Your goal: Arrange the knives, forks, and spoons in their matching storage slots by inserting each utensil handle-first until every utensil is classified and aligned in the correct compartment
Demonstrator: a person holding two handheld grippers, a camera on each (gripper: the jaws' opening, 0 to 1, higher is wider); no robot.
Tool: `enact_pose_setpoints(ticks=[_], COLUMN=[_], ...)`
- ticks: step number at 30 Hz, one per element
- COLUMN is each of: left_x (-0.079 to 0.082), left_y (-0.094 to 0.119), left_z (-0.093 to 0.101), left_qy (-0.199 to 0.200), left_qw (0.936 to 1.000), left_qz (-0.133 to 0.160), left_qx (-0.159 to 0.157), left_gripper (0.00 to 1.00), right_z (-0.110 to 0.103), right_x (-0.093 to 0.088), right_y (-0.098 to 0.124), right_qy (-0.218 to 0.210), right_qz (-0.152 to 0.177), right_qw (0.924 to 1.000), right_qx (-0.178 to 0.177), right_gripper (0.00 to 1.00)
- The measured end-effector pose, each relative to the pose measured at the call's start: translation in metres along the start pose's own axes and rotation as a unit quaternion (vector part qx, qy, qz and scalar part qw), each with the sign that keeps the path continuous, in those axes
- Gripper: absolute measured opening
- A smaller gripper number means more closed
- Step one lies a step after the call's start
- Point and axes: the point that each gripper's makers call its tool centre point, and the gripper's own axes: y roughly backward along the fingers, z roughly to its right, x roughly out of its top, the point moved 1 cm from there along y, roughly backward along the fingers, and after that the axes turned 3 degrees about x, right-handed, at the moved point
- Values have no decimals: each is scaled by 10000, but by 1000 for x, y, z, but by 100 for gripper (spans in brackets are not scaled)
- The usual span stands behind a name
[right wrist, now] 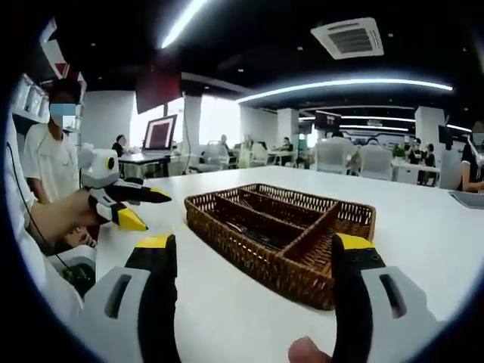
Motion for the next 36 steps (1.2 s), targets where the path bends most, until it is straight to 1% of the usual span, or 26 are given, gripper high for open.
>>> enact_pose_setpoints(ticks=[2,4,9,11,17,21,23,26,28,30,31,34,35,36], left_x=[0,0,0,0,-2,-5,-3,-2,-2,-2,-4,-9,-10,-11], left_y=[0,0,-1,0,1,3,6,11,14,17,18,22,23,24], left_z=[-1,-2,-3,-3,0,3,5,6,8,11,12,15,16,16], left_qy=[6,-2,-12,-14,55,47,54,93,128,136,132,123,141,155], left_qw=[10000,10000,10000,10000,10000,9998,9998,9997,9996,9995,9994,9988,9987,9986], left_qz=[5,-8,-19,-24,-44,-193,-211,-195,-221,-264,-307,-461,-485,-498], left_qx=[31,47,55,56,5,-33,-47,-63,-80,-101,-102,-96,-97,-101], left_gripper=[80,80,81,81,83,84,85,85,86,86,87,88,88,88], right_z=[2,1,-2,-2,-11,-12,-13,-18,-22,-26,-27,-32,-40,-41], right_x=[0,1,11,8,12,11,9,3,2,-3,-3,-8,-11,-13], right_y=[4,9,31,41,60,64,65,64,61,58,57,50,47,45], right_qy=[14,-52,-38,-79,-192,-263,-261,-302,-324,-296,-302,-342,-373,-387], right_qz=[3,31,-3,-210,-240,-264,-349,-504,-503,-643,-624,-715,-784,-793], right_qw=[10000,9999,9995,9988,9979,9973,9966,9960,9961,9955,9955,9952,9948,9947], right_qx=[-80,-87,-301,-446,-565,-636,-703,-674,-649,-637,-643,-578,-537,-524], right_gripper=[88,89,91,91,91,91,91,91,91,92,92,92,92,91])
